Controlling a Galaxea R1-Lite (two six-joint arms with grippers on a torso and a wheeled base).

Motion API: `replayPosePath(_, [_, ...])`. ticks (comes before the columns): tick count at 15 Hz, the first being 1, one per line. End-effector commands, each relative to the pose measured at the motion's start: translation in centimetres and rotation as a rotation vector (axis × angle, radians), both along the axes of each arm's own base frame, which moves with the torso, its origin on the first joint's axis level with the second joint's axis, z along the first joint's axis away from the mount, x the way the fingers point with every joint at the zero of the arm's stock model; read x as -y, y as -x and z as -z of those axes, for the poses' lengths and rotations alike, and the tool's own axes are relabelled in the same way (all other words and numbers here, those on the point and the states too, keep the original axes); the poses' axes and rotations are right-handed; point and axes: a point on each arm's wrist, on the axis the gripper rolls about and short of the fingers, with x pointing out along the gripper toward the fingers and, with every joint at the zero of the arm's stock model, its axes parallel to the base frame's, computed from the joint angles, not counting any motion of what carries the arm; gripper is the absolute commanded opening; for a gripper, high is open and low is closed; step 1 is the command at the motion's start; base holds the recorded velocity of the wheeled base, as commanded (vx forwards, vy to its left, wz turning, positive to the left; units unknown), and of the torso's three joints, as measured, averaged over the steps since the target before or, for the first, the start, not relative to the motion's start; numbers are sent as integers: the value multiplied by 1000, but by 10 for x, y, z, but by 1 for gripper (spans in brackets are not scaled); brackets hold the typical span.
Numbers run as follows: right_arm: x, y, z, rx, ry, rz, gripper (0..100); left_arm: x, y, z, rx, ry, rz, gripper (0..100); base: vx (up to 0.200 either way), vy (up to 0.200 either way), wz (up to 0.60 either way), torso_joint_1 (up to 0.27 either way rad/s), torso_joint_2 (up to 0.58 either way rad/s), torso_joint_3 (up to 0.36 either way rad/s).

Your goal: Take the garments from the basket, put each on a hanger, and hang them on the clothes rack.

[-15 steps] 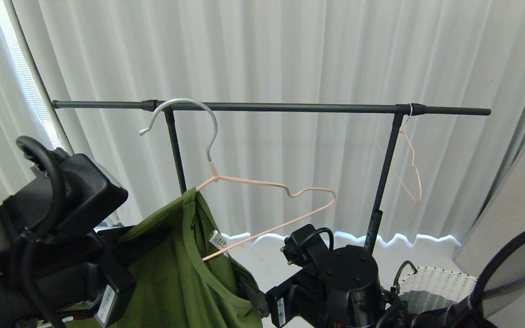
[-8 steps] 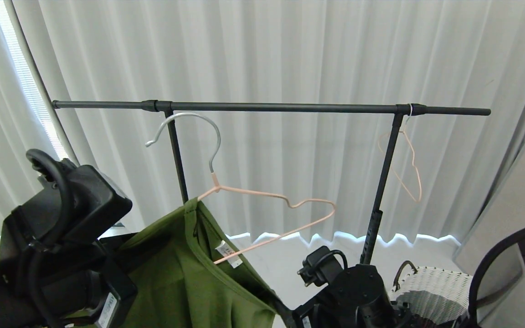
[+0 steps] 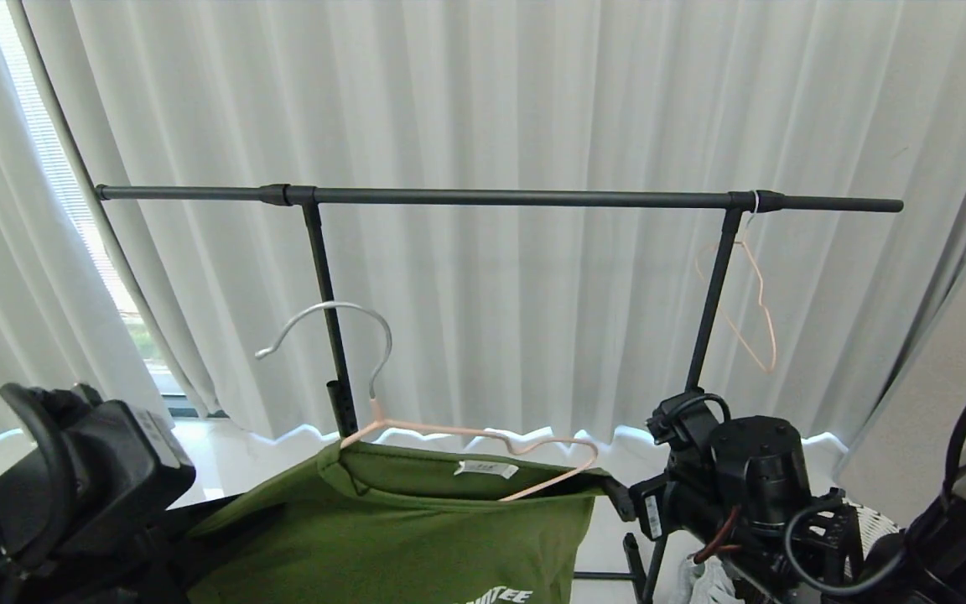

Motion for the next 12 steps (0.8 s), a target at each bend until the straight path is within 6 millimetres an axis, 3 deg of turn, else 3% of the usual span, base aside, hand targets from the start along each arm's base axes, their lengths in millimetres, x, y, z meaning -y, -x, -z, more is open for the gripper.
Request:
replayPosePath(1, [7, 0, -15, 38, -29, 15, 100, -10, 11, 10, 3, -5, 0, 0, 0, 0, 0, 0, 0, 0])
replayPosePath(7, [9, 10, -38, 110, -41, -66, 100, -15, 13, 45, -89, -130, -35, 0, 0, 0, 0, 0, 0, 0])
replayPosePath(12, [5, 36, -49, 145, -23, -263, 100, -12, 7, 41, -55, -94, -60, 0, 0, 0, 0, 0, 0, 0])
